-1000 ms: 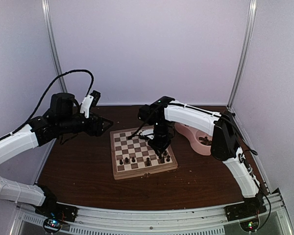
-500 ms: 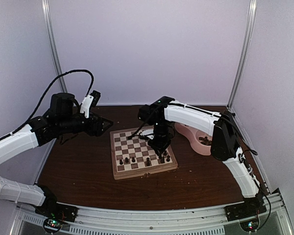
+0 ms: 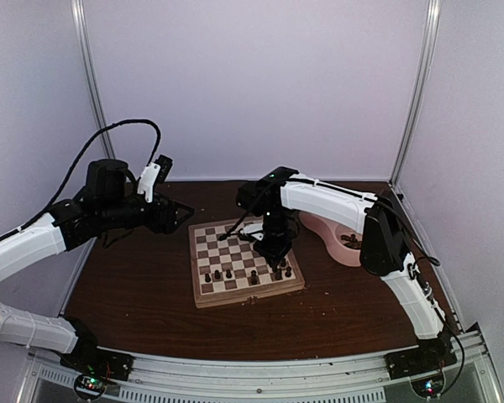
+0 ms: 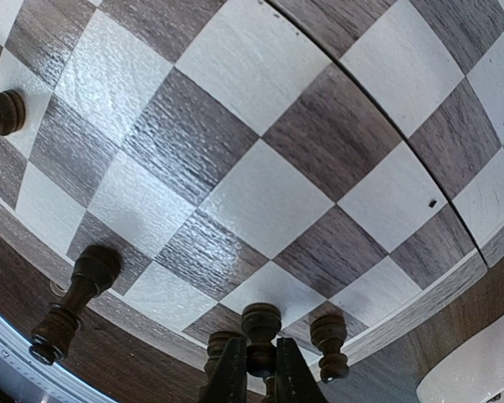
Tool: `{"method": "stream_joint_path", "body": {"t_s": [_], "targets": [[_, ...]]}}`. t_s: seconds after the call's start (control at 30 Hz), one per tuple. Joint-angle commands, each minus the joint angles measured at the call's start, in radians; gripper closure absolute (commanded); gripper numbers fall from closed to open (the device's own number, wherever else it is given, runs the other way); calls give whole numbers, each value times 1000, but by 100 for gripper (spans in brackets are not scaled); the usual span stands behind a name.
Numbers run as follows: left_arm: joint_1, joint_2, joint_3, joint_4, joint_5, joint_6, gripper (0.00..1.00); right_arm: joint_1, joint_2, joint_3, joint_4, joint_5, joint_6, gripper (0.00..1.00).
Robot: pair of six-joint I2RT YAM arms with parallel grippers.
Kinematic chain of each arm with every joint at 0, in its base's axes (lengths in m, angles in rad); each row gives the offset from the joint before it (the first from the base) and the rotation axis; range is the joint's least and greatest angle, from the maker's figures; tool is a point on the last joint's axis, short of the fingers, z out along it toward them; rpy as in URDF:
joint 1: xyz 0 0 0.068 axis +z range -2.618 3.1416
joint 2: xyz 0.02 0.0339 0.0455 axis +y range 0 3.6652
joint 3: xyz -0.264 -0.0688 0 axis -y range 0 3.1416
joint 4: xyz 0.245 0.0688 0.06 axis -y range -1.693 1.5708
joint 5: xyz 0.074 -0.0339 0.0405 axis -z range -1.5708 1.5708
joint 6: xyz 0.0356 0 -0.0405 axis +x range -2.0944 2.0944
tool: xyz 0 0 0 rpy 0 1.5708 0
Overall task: Set up the chess pieces on the board
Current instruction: Adjust the pawn at b7.
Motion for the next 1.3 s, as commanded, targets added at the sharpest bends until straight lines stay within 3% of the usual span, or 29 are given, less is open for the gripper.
{"method": "stream_joint_path", "body": {"t_s": [0.0, 1.27], "targets": [[-1, -1, 2, 21, -11, 14, 26, -1, 6, 13, 11, 14, 5, 90], [-1, 4, 0, 24, -9, 13, 26, -3, 9, 24, 21, 55, 8, 88]]}}
